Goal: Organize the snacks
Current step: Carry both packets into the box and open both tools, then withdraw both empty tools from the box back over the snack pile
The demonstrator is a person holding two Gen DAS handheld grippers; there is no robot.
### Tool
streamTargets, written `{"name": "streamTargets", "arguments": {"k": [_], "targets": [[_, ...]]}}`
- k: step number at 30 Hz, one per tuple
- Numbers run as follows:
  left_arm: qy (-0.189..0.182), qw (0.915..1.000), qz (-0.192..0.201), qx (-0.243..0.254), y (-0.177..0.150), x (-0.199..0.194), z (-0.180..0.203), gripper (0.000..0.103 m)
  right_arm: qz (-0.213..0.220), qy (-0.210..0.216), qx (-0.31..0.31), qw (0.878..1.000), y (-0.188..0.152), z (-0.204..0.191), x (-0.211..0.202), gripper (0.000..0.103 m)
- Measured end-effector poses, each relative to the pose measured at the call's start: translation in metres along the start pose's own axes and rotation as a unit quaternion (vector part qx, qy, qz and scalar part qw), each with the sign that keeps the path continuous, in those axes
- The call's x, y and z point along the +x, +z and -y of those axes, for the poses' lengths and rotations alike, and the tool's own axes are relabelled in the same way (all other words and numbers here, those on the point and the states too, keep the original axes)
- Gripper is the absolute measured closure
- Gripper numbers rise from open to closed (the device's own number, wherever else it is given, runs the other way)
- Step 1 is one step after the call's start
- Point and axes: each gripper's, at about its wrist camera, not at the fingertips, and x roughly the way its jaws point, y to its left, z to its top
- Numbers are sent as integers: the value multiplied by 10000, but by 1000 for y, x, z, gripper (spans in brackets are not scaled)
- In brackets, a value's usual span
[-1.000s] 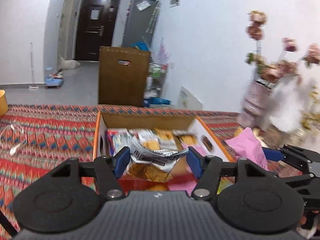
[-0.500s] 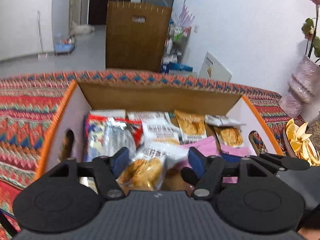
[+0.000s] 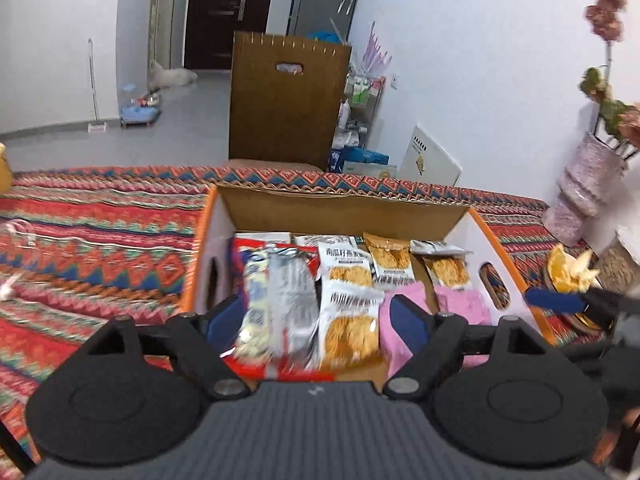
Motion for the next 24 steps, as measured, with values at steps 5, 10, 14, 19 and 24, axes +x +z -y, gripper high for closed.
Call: {"name": "streamTargets", "arguments": {"k": [5, 10, 14, 19, 24], "targets": [[-65, 9987, 457, 195, -37, -87, -3, 11, 417, 38, -59, 9991, -8, -3, -68, 9], [600, 9887, 1196, 675, -98, -165, 4, 4, 848, 154, -205, 9961, -36, -19, -140, 4], [983, 9775, 1643, 890, -150, -215, 10, 1, 1175, 191, -281, 9925, -69, -36, -193, 1], [839, 9772, 1866, 562, -212, -255, 17, 0, 1497, 153, -290, 9882, -124, -58, -243, 0], [675, 9833, 1688, -68, -264, -264, 16, 0, 1578, -85, -34, 9874, -186, -78, -259, 0]]}}
